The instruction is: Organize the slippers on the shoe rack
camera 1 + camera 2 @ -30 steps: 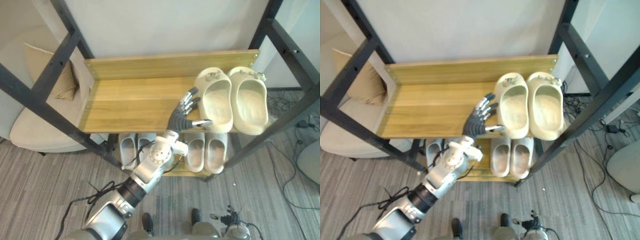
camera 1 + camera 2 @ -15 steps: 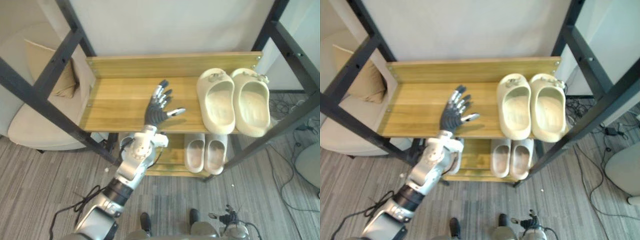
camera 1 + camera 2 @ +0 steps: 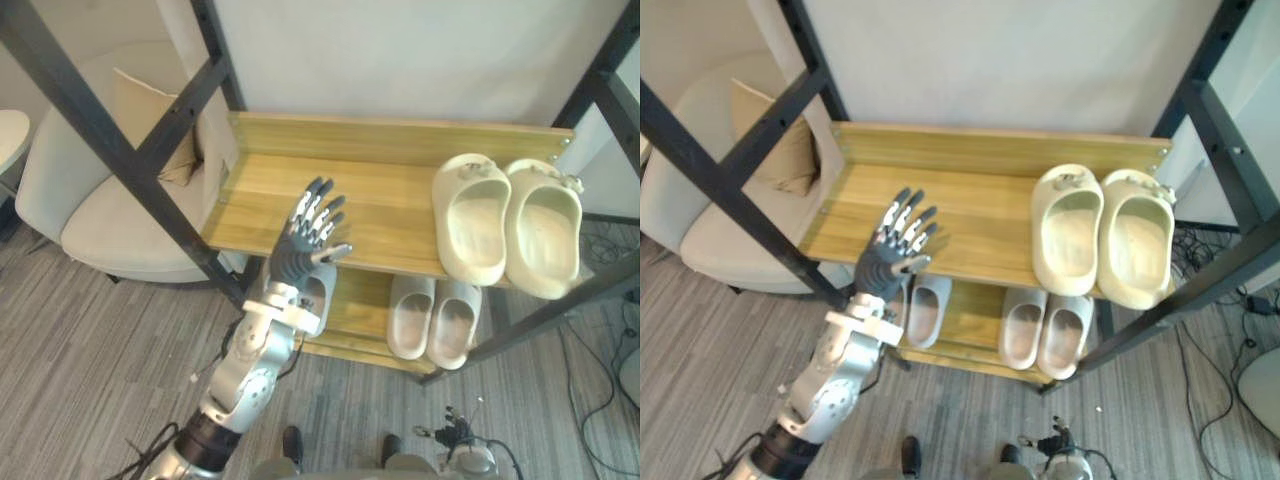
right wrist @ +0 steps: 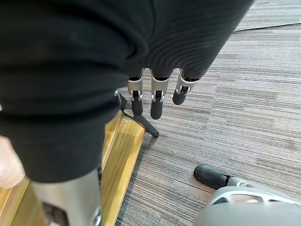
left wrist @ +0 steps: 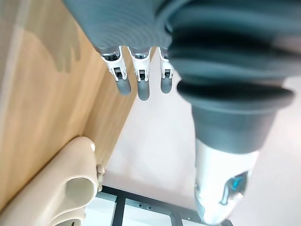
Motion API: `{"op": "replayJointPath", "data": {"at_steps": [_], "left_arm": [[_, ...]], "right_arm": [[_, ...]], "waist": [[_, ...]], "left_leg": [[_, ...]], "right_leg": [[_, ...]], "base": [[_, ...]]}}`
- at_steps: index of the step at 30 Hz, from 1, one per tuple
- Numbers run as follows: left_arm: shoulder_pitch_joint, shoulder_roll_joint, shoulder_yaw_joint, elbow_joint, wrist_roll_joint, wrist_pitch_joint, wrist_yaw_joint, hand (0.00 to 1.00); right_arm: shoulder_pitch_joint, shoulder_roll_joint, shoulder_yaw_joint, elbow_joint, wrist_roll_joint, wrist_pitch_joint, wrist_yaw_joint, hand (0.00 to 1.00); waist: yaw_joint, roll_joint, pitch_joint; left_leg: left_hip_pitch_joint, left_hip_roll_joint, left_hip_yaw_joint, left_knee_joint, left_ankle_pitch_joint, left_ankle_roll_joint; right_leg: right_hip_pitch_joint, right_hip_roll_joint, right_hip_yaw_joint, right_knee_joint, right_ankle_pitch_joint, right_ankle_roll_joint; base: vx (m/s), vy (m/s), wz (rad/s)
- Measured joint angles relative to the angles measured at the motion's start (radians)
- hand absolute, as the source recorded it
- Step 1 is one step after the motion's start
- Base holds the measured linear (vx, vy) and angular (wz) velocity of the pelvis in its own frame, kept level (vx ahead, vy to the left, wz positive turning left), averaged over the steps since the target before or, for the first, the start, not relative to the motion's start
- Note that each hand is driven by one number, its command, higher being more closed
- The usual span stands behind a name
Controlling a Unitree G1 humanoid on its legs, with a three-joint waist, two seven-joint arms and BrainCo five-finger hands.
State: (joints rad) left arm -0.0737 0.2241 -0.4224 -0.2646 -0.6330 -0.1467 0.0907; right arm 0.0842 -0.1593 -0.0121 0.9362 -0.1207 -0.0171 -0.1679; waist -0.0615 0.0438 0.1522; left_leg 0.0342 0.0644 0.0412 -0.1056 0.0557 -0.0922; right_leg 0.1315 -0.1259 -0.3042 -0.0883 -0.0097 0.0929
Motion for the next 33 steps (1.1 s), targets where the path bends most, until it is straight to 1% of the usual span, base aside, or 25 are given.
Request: {"op": "replayJointPath", "data": {"at_steps": [2, 4, 5, 7, 8, 9, 10, 11, 12, 16, 19, 20, 23, 26, 28, 30, 32, 33], "left_arm": [[0.106, 0.006, 0.003, 0.001, -0.004, 0.008, -0.03, 0.0], [0.167, 0.011, 0.009, 0.005, -0.007, 0.012, -0.054, 0.0], [0.219, 0.009, 0.025, 0.02, -0.005, 0.019, -0.065, 0.0], [0.257, 0.003, 0.052, 0.062, 0.002, 0.027, -0.082, 0.0], [0.277, 0.0, 0.066, 0.102, 0.003, 0.029, -0.09, 0.0], [0.309, -0.003, 0.09, 0.183, 0.006, 0.037, -0.097, 0.0], [0.314, -0.003, 0.093, 0.199, 0.006, 0.039, -0.097, 0.0], [0.336, -0.003, 0.108, 0.266, 0.027, 0.048, -0.098, 0.0], [0.342, -0.003, 0.111, 0.286, 0.034, 0.048, -0.098, 0.0], [0.361, -0.006, 0.144, 0.478, 0.125, 0.058, -0.118, 0.0], [0.356, -0.021, 0.187, 0.609, 0.205, 0.066, -0.117, 0.0], [0.355, -0.024, 0.193, 0.625, 0.218, 0.066, -0.116, 0.0], [0.337, -0.048, 0.233, 0.76, 0.323, 0.066, -0.106, 0.0], [0.315, -0.062, 0.25, 0.85, 0.407, 0.066, -0.069, 0.0], [0.304, -0.065, 0.252, 0.888, 0.443, 0.066, -0.051, 0.0], [0.293, -0.084, 0.288, 0.951, 0.479, 0.067, -0.037, 0.0], [0.283, -0.091, 0.294, 1.005, 0.515, 0.068, -0.008, 0.0], [0.283, -0.093, 0.298, 1.016, 0.519, 0.068, -0.005, 0.0]], "right_arm": [[-0.001, 0.001, 0.016, 0.004, -0.018, 0.0, 0.002, 0.0], [-0.002, 0.002, 0.017, 0.007, -0.037, 0.0, 0.005, 0.0], [-0.011, 0.002, 0.017, 0.021, -0.037, -0.002, 0.008, 0.0], [-0.014, 0.002, 0.017, 0.027, -0.038, -0.001, 0.012, 0.0], [-0.014, 0.002, 0.017, 0.027, -0.038, -0.001, 0.012, 0.0], [-0.014, 0.004, 0.016, 0.027, -0.038, -0.001, 0.013, 0.0], [-0.014, 0.005, 0.016, 0.027, -0.038, -0.001, 0.013, 0.0], [-0.014, 0.007, 0.016, 0.027, -0.038, -0.001, 0.013, 0.0], [-0.014, 0.008, 0.016, 0.027, -0.038, -0.001, 0.013, 0.0], [-0.007, 0.013, 0.014, 0.027, -0.04, -0.001, 0.014, 0.0], [-0.006, 0.016, 0.014, 0.027, -0.046, -0.001, 0.014, 0.0], [-0.006, 0.017, 0.014, 0.027, -0.049, -0.001, 0.014, 0.0], [-0.009, 0.026, 0.014, 0.027, -0.076, -0.004, 0.014, 0.0], [-0.022, 0.04, 0.015, 0.027, -0.076, -0.005, 0.014, 0.0], [-0.024, 0.047, 0.016, 0.027, -0.076, -0.006, 0.014, 0.0], [-0.026, 0.053, 0.017, 0.027, -0.076, -0.006, 0.014, 0.0], [-0.027, 0.058, 0.017, 0.027, -0.076, -0.008, 0.012, 0.0], [-0.027, 0.06, 0.017, 0.027, -0.076, -0.008, 0.012, 0.0]], "waist": [[0.008, -0.009, -0.016], [0.013, -0.013, -0.021], [0.023, -0.015, -0.021], [0.036, -0.013, -0.022], [0.042, -0.013, -0.023], [0.047, -0.013, -0.027], [0.048, -0.013, -0.027], [0.05, -0.015, -0.03], [0.05, -0.016, -0.031], [0.056, -0.022, -0.046], [0.057, -0.025, -0.055], [0.057, -0.025, -0.055], [0.059, -0.028, -0.057], [0.06, -0.029, -0.058], [0.06, -0.03, -0.058], [0.061, -0.03, -0.058], [0.061, -0.032, -0.059], [0.061, -0.033, -0.06]], "left_leg": [[0.0, -0.003, -0.012, 0.001, 0.0, 0.0], [0.0, -0.004, -0.018, 0.001, 0.0, 0.0], [0.0, -0.003, -0.018, 0.001, 0.0, 0.0], [0.0, -0.003, -0.018, 0.001, -0.001, 0.0], [0.0, -0.003, -0.018, 0.001, 0.0, 0.0], [0.001, -0.004, -0.018, 0.001, -0.001, 0.0], [0.001, -0.004, -0.018, 0.001, -0.001, 0.0], [0.001, -0.004, -0.018, 0.001, -0.001, 0.0], [0.001, -0.004, -0.018, 0.001, -0.001, 0.0], [0.001, -0.005, -0.022, -0.002, -0.001, 0.0], [0.006, -0.003, -0.025, -0.003, -0.002, -0.002], [0.007, -0.003, -0.025, -0.003, -0.002, -0.002], [0.009, -0.002, -0.025, -0.003, -0.003, -0.003], [0.01, -0.002, -0.022, -0.003, -0.003, -0.003], [0.013, -0.001, -0.021, -0.003, -0.004, -0.004], [0.019, -0.001, -0.015, -0.004, -0.007, -0.005], [0.022, 0.002, -0.005, -0.004, -0.009, -0.006], [0.022, 0.003, -0.003, -0.004, -0.009, -0.006]], "right_leg": [[0.008, -0.001, -0.012, 0.0, -0.008, 0.001], [0.011, -0.001, -0.015, 0.0, -0.011, 0.0], [0.011, 0.0, -0.015, 0.0, -0.011, 0.0], [0.012, 0.0, -0.014, 0.0, -0.011, 0.0], [0.012, 0.0, -0.014, 0.0, -0.011, 0.0], [0.011, 0.0, -0.014, 0.0, -0.011, 0.0], [0.011, 0.0, -0.014, 0.0, -0.011, 0.0], [0.011, 0.0, -0.014, 0.0, -0.012, 0.0], [0.011, 0.0, -0.014, 0.0, -0.012, 0.0], [0.01, 0.0, -0.013, 0.005, -0.023, 0.0], [0.008, -0.001, -0.014, 0.03, -0.038, 0.001], [0.007, -0.001, -0.014, 0.03, -0.038, 0.001], [0.007, -0.001, -0.014, 0.03, -0.039, 0.001], [0.007, 0.0, -0.011, 0.03, -0.039, 0.0], [0.008, 0.0, -0.009, 0.03, -0.039, 0.0], [0.01, 0.0, -0.002, 0.031, -0.038, 0.0], [0.009, 0.001, 0.007, 0.031, -0.038, 0.0], [0.009, 0.001, 0.009, 0.032, -0.038, 0.0]], "base": [[0.04, -0.019, 0.19], [0.01, -0.017, 0.13], [-0.01, -0.013, 0.03], [0.0, 0.0, 0.0], [-0.04, -0.009, 0.0], [-0.03, -0.007, 0.0], [-0.04, -0.008, 0.0], [0.0, 0.0, 0.0], [0.0, 0.0, 0.0], [0.0, -0.007, 0.02], [0.01, -0.01, 0.03], [0.0, 0.0, 0.0], [0.0, 0.0, 0.0], [0.0, -0.002, -0.01], [-0.01, -0.007, -0.04], [-0.01, -0.004, -0.09], [-0.01, -0.006, -0.13], [0.0, -0.007, -0.12]]}}
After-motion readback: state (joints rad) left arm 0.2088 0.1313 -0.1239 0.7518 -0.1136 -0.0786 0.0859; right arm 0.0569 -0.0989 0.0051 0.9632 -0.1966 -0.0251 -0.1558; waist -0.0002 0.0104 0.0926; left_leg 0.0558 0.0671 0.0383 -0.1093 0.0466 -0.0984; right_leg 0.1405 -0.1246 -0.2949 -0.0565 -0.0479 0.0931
